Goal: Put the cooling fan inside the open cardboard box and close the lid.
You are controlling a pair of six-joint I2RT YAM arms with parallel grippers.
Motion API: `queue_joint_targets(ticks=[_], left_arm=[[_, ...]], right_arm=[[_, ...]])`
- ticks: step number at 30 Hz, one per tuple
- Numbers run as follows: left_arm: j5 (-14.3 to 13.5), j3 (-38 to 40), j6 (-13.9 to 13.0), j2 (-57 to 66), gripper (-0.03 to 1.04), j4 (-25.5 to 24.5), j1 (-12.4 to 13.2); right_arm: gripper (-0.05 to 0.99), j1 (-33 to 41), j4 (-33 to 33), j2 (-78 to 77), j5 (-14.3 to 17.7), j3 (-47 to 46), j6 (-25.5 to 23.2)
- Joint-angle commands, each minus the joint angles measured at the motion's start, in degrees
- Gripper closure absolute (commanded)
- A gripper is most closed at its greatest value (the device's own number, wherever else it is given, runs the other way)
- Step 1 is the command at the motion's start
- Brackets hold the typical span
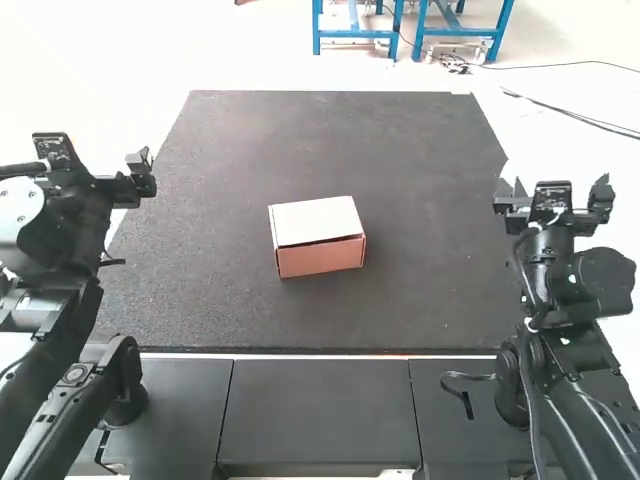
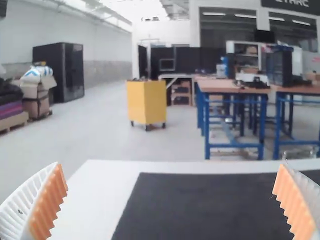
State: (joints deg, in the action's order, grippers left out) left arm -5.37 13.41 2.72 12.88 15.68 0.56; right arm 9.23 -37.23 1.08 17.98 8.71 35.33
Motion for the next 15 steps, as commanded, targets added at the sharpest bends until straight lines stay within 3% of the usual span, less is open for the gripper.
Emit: queue_joint_targets(ticks=[1, 4, 7, 9, 11, 12, 13, 15], left_arm=[[3.4, -1.4, -2.5, -4.4, 0.04, -0.3, 0.8], [5.7, -3.0, -3.7, -10.0, 0.04, -2.3, 0.8], [11.5, -3.8, -3.6, -12.9, 0.05, -2.2, 0.7], [12.9, -3.6, -3.6, -12.8, 0.19, -2.2, 0.5], [14.0, -3.7, -3.7, -12.9, 0.18, -2.1, 0.6], [14.7, -3.9, -3.8, -12.9, 0.07, -1.4, 0.7], [15.2, -4.0, -4.8, -12.9, 0.03, -1.1, 0.7], [15.2, -3.8, -11.4, -12.9, 0.03, -2.1, 0.8]], right_arm=[[0.02, -0.5, -4.9, -1.1, 3.6, -8.3, 1.9], [0.02, -0.3, -3.4, -1.1, 1.2, -8.6, -0.4], [0.02, 0.0, 1.1, -1.1, -2.3, -8.6, -3.8], [0.02, 0.0, 4.6, -1.1, -5.7, -8.6, -4.7], [0.02, 0.0, 7.5, -1.1, -9.5, -8.5, -6.1], [0.02, 0.0, 9.9, -1.1, -12.8, -8.5, -6.2], [0.02, 0.0, 11.9, -1.1, -15.6, -8.5, -5.8], [0.02, 0.0, 11.8, -1.1, -18.1, -8.5, -7.4]])
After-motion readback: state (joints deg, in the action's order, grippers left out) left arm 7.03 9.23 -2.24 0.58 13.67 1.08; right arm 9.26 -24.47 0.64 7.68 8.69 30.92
